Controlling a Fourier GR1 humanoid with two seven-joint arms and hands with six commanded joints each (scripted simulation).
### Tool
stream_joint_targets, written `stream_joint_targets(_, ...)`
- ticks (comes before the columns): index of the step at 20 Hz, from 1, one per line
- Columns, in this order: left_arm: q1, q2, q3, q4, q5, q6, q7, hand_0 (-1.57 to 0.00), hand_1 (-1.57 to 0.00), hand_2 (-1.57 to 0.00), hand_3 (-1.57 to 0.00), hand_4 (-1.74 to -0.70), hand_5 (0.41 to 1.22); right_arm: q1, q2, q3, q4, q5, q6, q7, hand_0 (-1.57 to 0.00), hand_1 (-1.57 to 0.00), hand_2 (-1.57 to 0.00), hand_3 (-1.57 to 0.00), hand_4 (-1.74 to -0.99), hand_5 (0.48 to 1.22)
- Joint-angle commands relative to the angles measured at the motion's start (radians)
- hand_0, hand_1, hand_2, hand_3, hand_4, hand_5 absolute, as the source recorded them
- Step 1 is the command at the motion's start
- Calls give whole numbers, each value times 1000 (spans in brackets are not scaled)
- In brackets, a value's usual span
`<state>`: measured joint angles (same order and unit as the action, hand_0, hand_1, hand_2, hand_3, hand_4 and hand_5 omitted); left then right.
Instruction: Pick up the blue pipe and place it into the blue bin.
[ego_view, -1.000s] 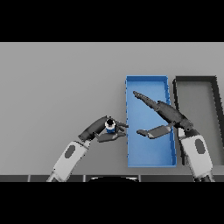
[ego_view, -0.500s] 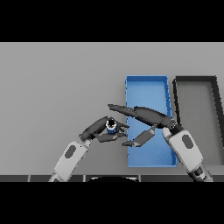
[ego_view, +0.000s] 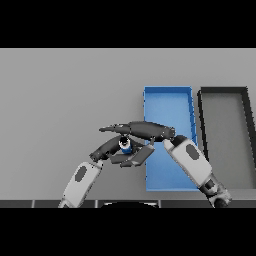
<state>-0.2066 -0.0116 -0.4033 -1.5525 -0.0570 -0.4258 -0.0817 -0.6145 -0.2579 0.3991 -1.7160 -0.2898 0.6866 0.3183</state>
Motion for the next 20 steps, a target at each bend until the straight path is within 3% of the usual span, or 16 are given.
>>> stream_joint_targets(1, -11, -11, 6, 8, -9, 14, 36, -1571, -1571, -1571, -1571, -1515, 1221, -3, 3, 1, 8, -4, 9, -5, -166, -241, -249, -143, -1255, 519)
stream_joint_targets(2, -3, -14, 8, 8, -13, 16, 55, -1571, -1571, -1541, -1304, -1560, 1221, -15, 15, 7, 15, -6, 12, -3, -398, -437, -428, -307, -1303, 520)
stream_joint_targets(3, -3, -21, 13, 1, -4, 16, 77, -1571, -1571, -1528, -1139, -1596, 1221, -30, 23, 8, 23, -1, 7, -5, -630, -652, -657, -504, -1383, 523)
stream_joint_targets(4, -14, -19, 21, 10, -10, 12, 82, -1571, -1571, -1537, -1163, -1625, 1221, -30, 25, 13, 33, 19, 6, -29, -818, -836, -840, -662, -1446, 527)
stream_joint_targets(6, -13, -19, 25, 9, -15, 3, 52, -1571, -1571, -1549, -1228, -1667, 1221, -42, 42, 13, 47, -11, 5, -16, -1089, -1101, -1103, -896, -1537, 600)
stream_joint_targets(8, -18, -29, 31, 12, -17, 0, 45, -1571, -1571, -1557, -1307, -1694, 1221, -30, 64, 11, 49, -45, -11, -27, -1263, -1270, -1271, -1139, -1495, 781)
stream_joint_targets(11, -19, -43, 34, 17, -31, -9, 38, -1571, -1571, -1549, -1372, -1717, 1221, -9, 59, 18, 33, 14, -3, -113, -1413, -1417, -1418, -1350, -1474, 996)
stream_joint_targets(14, -18, -48, 43, 6, -43, -13, 47, -1571, -1571, -1551, -1417, -1729, 1221, -3, 61, 14, 24, 32, 0, -136, -1490, -1492, -1492, -1458, -1485, 1106)
stream_joint_targets(19, -1, -63, 48, 2, -70, -21, 41, -1571, -1571, -1564, -1434, -1732, 1221, 44, 84, 8, -6, -77, -25, -39, -1545, -1545, -1545, -1534, -1494, 1183)
stream_joint_targets(20, -8, -69, 53, -3, -74, -12, 38, -1571, -1571, -1566, -1264, -1734, 1221, 35, 93, 5, 0, -86, -30, -43, -1550, -1550, -1550, -1541, -1495, 1191)
